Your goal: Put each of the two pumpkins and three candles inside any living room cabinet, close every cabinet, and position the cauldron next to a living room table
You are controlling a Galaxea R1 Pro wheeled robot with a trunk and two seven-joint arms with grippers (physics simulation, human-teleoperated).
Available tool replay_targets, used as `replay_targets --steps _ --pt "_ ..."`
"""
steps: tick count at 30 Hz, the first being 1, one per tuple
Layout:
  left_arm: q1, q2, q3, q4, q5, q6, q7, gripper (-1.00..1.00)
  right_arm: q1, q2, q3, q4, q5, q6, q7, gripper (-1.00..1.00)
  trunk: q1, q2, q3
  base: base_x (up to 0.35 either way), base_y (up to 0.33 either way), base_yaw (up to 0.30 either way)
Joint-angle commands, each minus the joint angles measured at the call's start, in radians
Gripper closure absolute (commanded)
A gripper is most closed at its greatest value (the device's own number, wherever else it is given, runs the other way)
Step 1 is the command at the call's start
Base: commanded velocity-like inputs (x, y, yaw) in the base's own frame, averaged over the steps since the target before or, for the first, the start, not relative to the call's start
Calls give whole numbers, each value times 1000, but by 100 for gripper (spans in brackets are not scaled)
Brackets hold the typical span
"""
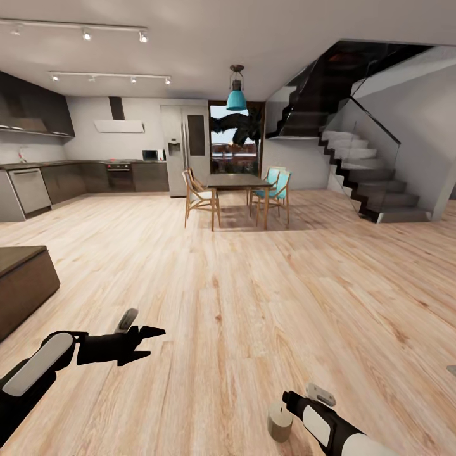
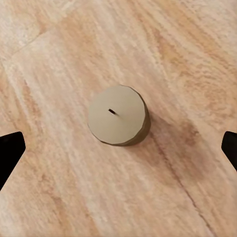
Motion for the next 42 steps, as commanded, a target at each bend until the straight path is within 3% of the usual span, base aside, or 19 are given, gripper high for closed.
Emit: replay_targets --steps 1,8,16,22,29,42 --pt "-1 1 -2 0 4 1 2 -100 0 0 8 -2 -5 5 -8 -100 4 -8 -4 0 0 0" --pt "-1 1 -2 0 4 1 2 -100 0 0 8 -2 -5 5 -7 -100 31 -57 -26 0 0 0" --pt "-1 1 -2 0 4 1 2 -100 0 0 12 -2 -6 20 0 -100 34 -59 -57 0 0 0" --pt "-1 2 -4 0 22 1 2 -100 0 25 93 0 -9 98 -2 -100 37 -60 -80 0 0 0" --pt "-1 3 -8 0 39 1 2 -100 0 35 115 1 -11 101 -7 -100 40 -62 -107 0 0 0" --pt "-1 4 -9 0 41 1 2 -100 0 36 118 -1 -6 94 -6 -100 40 -62 -107 37 21 0"
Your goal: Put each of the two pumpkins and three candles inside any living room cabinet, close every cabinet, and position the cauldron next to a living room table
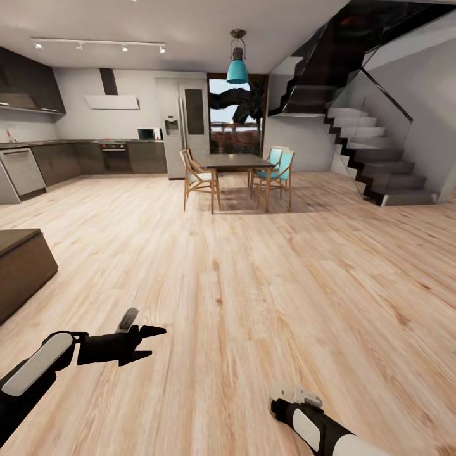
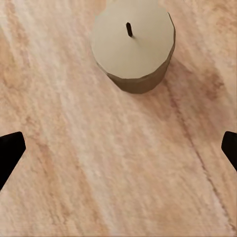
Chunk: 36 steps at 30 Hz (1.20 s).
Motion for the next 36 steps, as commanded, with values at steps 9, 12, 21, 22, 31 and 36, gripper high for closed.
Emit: replay_targets --steps 9,12,21,22,31,36 --pt "-1 1 -2 0 4 1 2 -100 0 -2 10 -7 -6 -26 -3 -100 0 0 -1 100 56 0" --pt "-1 1 -2 0 4 1 2 -100 0 -2 10 -9 -6 -28 -1 -100 0 0 -1 173 91 0" --pt "-1 0 -4 -1 3 1 2 -100 0 -2 10 -9 -6 -28 2 -100 0 0 -1 44 -22 0" --pt "-1 0 -4 -1 3 1 2 -100 0 -2 10 -9 -6 -29 2 -100 0 0 -1 44 -95 0" --pt "-1 0 -6 -3 3 1 2 -100 0 -2 10 -13 -6 -30 2 -100 0 0 -1 25 -56 0" --pt "-1 0 -8 -6 3 1 2 -100 0 -2 10 -14 -6 -29 2 -100 0 0 -1 90 -144 0"
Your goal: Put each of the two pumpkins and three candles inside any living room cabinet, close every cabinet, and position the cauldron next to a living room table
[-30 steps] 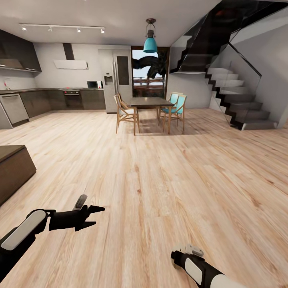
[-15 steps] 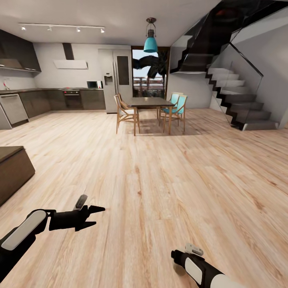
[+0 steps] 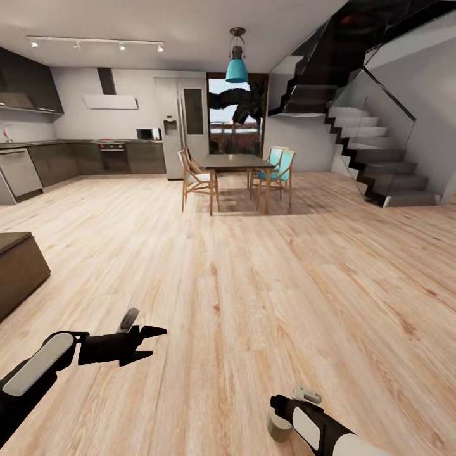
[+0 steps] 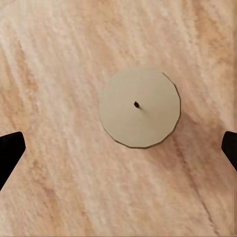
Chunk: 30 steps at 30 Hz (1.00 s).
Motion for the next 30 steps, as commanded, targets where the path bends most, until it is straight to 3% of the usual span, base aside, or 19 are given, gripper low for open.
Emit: replay_targets --steps 1,11,30 --pt "-1 1 -2 -1 4 1 2 -100 0 -1 8 -2 -6 5 -7 -100 0 0 -1 37 -54 0" --pt "-1 1 -3 -2 4 1 2 -100 0 -1 8 -4 -6 6 -6 -100 0 0 -1 14 -16 0" --pt "-1 1 -4 3 4 1 2 -100 0 -1 8 -4 -6 7 -6 -100 0 0 -1 119 -25 0"
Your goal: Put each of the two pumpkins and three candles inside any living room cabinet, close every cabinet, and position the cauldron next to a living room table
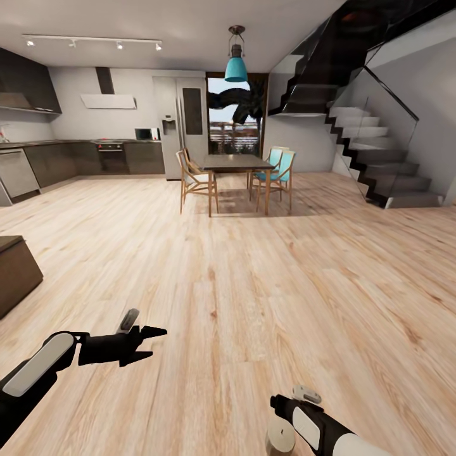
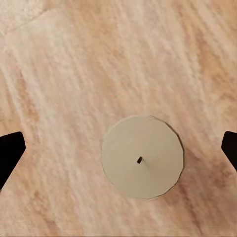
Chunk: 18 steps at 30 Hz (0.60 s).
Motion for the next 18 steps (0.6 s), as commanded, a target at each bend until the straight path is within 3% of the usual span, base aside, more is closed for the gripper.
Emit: replay_targets --steps 1,12,18 --pt "-1 1 -2 0 4 1 2 -100 0 -1 8 -2 -6 5 -7 -100 0 0 -1 147 -3 0" --pt "-1 1 -2 0 5 1 2 -100 0 -1 8 -2 -6 5 -7 -100 0 0 -1 39 -1 0" --pt "-1 1 -2 0 5 1 2 -100 0 -1 8 -1 -6 5 -7 -100 3 -2 -24 0 0 0"
